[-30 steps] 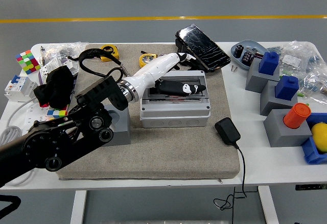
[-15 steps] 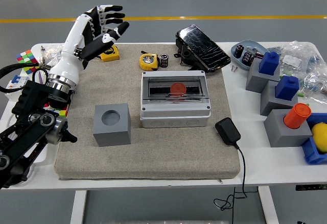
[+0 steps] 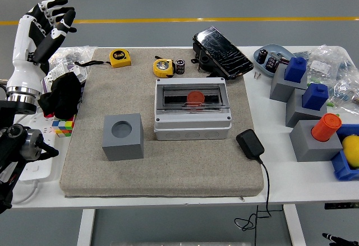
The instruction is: Fetch the battery,place it into the box,close the lid of the box
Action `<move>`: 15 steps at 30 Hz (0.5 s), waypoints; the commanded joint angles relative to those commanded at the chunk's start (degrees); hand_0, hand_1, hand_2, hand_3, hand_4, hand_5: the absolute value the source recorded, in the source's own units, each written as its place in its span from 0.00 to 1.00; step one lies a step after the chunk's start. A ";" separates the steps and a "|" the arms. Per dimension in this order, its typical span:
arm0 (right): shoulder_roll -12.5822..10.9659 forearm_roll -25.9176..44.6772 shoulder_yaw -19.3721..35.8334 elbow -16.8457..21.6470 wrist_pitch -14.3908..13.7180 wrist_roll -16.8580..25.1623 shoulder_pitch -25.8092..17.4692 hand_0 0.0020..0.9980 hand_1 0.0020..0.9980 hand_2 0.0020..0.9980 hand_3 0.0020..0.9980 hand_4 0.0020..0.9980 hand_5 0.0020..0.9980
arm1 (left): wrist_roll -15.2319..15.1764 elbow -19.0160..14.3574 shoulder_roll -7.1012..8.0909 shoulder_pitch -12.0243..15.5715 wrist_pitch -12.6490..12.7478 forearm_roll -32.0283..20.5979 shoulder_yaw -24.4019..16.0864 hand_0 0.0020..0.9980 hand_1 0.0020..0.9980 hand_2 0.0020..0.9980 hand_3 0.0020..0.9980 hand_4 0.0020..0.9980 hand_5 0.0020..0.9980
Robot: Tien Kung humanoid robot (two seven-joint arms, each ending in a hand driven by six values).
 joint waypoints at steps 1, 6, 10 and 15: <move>0.00 -0.06 0.06 0.01 0.03 0.00 -0.28 0.67 0.66 0.62 0.53 0.91 0.49 | 0.04 -0.16 -0.35 0.51 -0.03 0.17 -0.36 0.40 0.62 0.63 0.63 0.92 0.51; 0.17 -0.43 0.93 0.00 0.05 0.05 -0.74 0.67 0.66 0.62 0.53 0.91 0.49 | 0.49 -0.41 -0.53 0.99 -0.31 0.65 -0.60 0.40 0.62 0.63 0.64 0.91 0.52; 0.26 -0.52 1.37 -0.14 0.06 0.07 -0.67 0.67 0.66 0.62 0.53 0.91 0.49 | 1.26 -0.40 -0.05 0.83 -0.72 1.24 -0.45 0.40 0.62 0.62 0.63 0.92 0.49; 0.48 -0.37 1.51 -0.47 0.13 0.05 -0.60 0.67 0.66 0.62 0.53 0.91 0.49 | 1.79 -0.35 -0.27 1.16 -0.95 1.64 -0.77 0.40 0.61 0.62 0.63 0.92 0.48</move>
